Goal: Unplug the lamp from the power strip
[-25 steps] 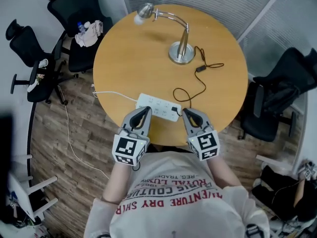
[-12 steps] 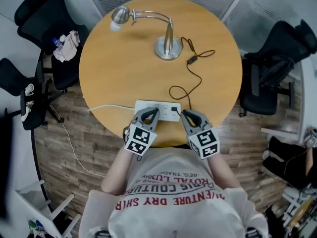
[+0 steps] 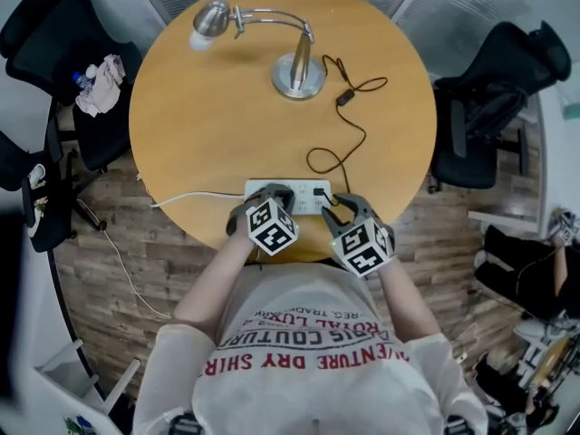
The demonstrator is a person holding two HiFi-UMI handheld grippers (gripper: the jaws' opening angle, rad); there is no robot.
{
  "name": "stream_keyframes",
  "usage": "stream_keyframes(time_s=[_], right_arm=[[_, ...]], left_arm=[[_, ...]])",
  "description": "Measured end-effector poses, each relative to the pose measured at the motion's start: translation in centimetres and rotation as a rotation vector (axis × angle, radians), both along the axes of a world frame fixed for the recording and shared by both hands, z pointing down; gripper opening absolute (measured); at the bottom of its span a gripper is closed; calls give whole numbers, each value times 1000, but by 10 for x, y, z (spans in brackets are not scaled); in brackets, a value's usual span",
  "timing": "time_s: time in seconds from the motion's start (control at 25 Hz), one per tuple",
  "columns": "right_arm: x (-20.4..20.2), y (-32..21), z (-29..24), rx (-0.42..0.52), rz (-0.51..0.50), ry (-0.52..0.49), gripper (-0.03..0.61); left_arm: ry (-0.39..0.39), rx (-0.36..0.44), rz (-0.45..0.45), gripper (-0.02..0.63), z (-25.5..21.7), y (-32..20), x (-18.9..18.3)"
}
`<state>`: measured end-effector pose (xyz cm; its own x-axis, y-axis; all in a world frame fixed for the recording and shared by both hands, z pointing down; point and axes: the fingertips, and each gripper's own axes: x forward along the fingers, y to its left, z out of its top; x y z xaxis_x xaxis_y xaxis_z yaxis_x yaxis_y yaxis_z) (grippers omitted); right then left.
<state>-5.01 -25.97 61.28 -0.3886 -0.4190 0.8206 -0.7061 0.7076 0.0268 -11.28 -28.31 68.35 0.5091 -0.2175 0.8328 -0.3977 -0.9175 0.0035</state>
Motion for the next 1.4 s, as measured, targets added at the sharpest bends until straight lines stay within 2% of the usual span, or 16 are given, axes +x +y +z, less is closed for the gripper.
stream_keyframes(time_s=[0.16, 0.4, 0.72, 0.84, 1.0, 1.12, 1.4], right_arm=[[1, -2, 22, -68, -98, 123, 149], [-5, -15, 46, -119, -269, 269, 143], [-4, -18, 68, -163, -447, 416, 90], [-7, -18, 72, -160, -511, 444, 89], [-9, -17, 72, -165, -546, 435, 89], [-8, -17, 72, -185, -538, 403, 81], [-8, -17, 68, -180, -516, 385, 77]], left_arm=[[18, -42, 24, 29, 6, -1, 4], [163, -152, -32, 29, 2, -2, 3], [168, -68, 10, 29, 2, -2, 6], [168, -62, 38, 29, 2, -2, 6], [172, -43, 71, 29, 1, 2, 7], [170, -39, 104, 29, 1, 4, 8], [170, -60, 79, 29, 2, 3, 9]])
